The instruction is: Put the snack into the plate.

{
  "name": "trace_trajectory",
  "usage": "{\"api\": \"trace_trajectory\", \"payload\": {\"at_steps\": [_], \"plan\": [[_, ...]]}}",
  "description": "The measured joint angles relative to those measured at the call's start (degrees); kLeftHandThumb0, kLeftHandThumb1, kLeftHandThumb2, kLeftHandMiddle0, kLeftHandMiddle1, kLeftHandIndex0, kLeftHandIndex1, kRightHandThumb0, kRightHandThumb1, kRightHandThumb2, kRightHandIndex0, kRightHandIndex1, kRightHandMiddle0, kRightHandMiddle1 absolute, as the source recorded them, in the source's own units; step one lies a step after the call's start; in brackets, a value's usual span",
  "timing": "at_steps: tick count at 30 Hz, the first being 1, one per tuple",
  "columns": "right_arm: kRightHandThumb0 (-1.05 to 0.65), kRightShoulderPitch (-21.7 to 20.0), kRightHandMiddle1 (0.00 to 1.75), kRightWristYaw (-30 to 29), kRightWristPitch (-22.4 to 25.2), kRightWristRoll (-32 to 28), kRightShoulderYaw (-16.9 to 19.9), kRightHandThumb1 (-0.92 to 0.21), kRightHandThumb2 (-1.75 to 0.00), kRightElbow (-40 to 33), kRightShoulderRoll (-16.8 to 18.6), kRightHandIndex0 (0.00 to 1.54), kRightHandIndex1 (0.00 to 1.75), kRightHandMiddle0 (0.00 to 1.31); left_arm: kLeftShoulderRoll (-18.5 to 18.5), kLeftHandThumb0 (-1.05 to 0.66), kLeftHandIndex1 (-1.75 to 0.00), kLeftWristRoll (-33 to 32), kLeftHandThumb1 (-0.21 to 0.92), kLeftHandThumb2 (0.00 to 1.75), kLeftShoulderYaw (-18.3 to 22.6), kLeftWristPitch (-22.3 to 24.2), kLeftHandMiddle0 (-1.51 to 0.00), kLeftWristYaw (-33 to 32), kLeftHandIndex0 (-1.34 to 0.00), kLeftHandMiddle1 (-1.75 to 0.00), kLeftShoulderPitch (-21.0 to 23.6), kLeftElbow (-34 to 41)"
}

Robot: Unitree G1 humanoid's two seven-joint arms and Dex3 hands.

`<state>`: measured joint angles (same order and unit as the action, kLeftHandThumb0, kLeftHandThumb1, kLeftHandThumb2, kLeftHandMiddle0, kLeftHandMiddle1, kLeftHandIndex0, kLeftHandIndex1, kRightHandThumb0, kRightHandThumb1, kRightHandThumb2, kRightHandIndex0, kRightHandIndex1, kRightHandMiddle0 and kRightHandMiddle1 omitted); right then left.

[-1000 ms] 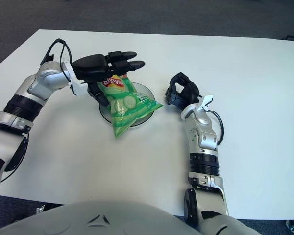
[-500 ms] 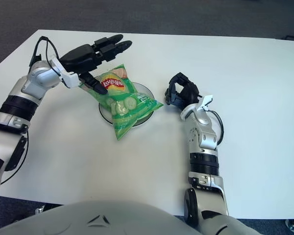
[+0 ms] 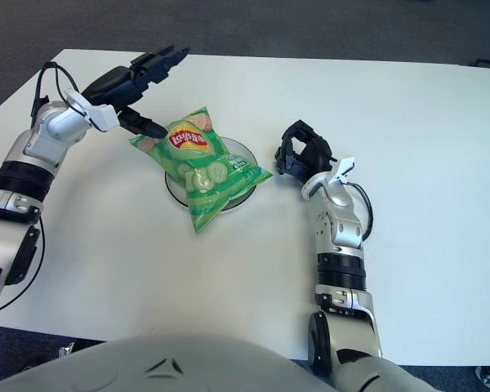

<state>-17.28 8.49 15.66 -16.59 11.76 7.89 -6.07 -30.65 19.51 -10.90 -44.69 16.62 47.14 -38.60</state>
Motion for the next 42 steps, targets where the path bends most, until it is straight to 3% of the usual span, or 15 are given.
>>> {"api": "trace_trajectory", "payload": {"at_steps": [9, 12, 13, 14, 17, 18, 20, 21, 23, 26, 32, 42], "plan": [[-0.47, -0.21, 1.75, 0.19, -0.12, 0.02, 0.04, -0.35, -1.27, 0.47, -0.09, 1.27, 1.75, 0.58, 1.31, -1.00, -0.28, -12.58, 0.92, 0.38, 3.70, 3.53, -0.11, 8.40, 0.00, -0.04, -0.77, -4.86], [-0.47, -0.56, 1.75, 0.20, -0.12, 0.02, 0.07, -0.35, -1.27, 0.85, -0.09, 1.27, 1.75, 0.59, 1.86, -0.93, -0.46, -18.14, 0.91, 0.36, 5.88, 5.04, -0.21, 12.55, 0.00, -0.10, -2.14, -4.77], [-0.47, -0.65, 1.75, 0.20, -0.12, 0.01, 0.08, -0.35, -1.27, 0.98, -0.09, 1.28, 1.75, 0.59, 2.12, -0.89, -0.54, -20.05, 0.87, 0.38, 6.78, 5.64, -0.24, 13.68, 0.00, -0.17, -2.83, -4.84], [-0.47, -0.72, 1.75, 0.20, -0.13, 0.01, 0.10, -0.35, -1.27, 1.06, -0.09, 1.28, 1.75, 0.59, 2.34, -0.82, -0.74, -21.35, 0.80, 0.45, 7.49, 6.14, -0.23, 14.33, 0.00, -0.40, -3.32, -5.00], [-0.47, -0.84, 1.75, 0.20, -0.17, 0.02, 0.11, -0.35, -1.28, 1.26, -0.08, 1.28, 1.75, 0.59, 3.23, -0.73, -1.08, -24.27, 0.67, 0.64, 9.93, 7.66, -0.19, 14.81, 0.00, -0.81, -5.44, -5.95], [-0.47, -0.84, 1.75, 0.20, -0.20, 0.03, 0.11, -0.35, -1.28, 1.30, -0.08, 1.28, 1.75, 0.59, 3.43, -0.72, -1.13, -24.81, 0.65, 0.67, 10.50, 8.06, -0.18, 14.80, 0.00, -0.87, -6.07, -6.39], [-0.47, -0.87, 1.75, 0.20, -0.37, 0.05, 0.11, -0.35, -1.28, 1.43, -0.09, 1.28, 1.75, 0.59, 4.08, -0.60, -1.46, -25.63, 0.55, 0.82, 11.73, 9.27, -0.28, 14.21, -0.03, -1.29, -7.69, -6.81], [-0.47, -0.92, 1.75, 0.20, -0.50, 0.06, 0.10, -0.35, -1.28, 1.54, -0.09, 1.28, 1.75, 0.59, 4.68, -0.56, -1.56, -26.12, 0.52, 0.87, 12.58, 10.28, -0.30, 13.18, -0.05, -1.42, -8.68, -6.73], [-0.47, -1.04, 1.75, 0.20, -0.80, 0.11, 0.09, -0.35, -1.28, 1.82, -0.09, 1.27, 1.75, 0.59, 6.46, -0.29, -1.65, -27.61, 0.50, 0.99, 14.54, 12.70, -0.40, 10.34, -0.16, -1.55, -10.87, -6.41], [-0.47, -1.22, 1.75, 0.15, -1.09, 0.15, 0.10, -0.34, -1.28, 2.21, -0.09, 1.27, 1.75, 0.59, 8.65, -0.10, -1.71, -29.40, 0.34, 1.26, 16.71, 16.57, -0.56, 7.30, -0.34, -1.68, -14.04, -4.49], [-0.47, -1.63, 1.75, -0.06, -1.10, 0.16, 0.33, -0.34, -1.28, 2.82, -0.37, 1.27, 1.75, 0.59, 13.59, -0.01, -1.74, -33.03, 0.13, 1.53, 19.82, 21.79, -0.76, 4.57, -0.51, -1.72, -21.88, 0.27], [-0.47, -2.10, 1.75, -0.10, -3.22, 0.25, 0.80, -0.35, -1.27, 5.17, -1.43, 1.27, 1.75, 0.59, 16.56, 0.00, -1.74, -35.19, -0.04, 1.70, 24.58, 22.39, -0.90, 2.50, -0.65, -1.69, -19.82, -5.49]]}}
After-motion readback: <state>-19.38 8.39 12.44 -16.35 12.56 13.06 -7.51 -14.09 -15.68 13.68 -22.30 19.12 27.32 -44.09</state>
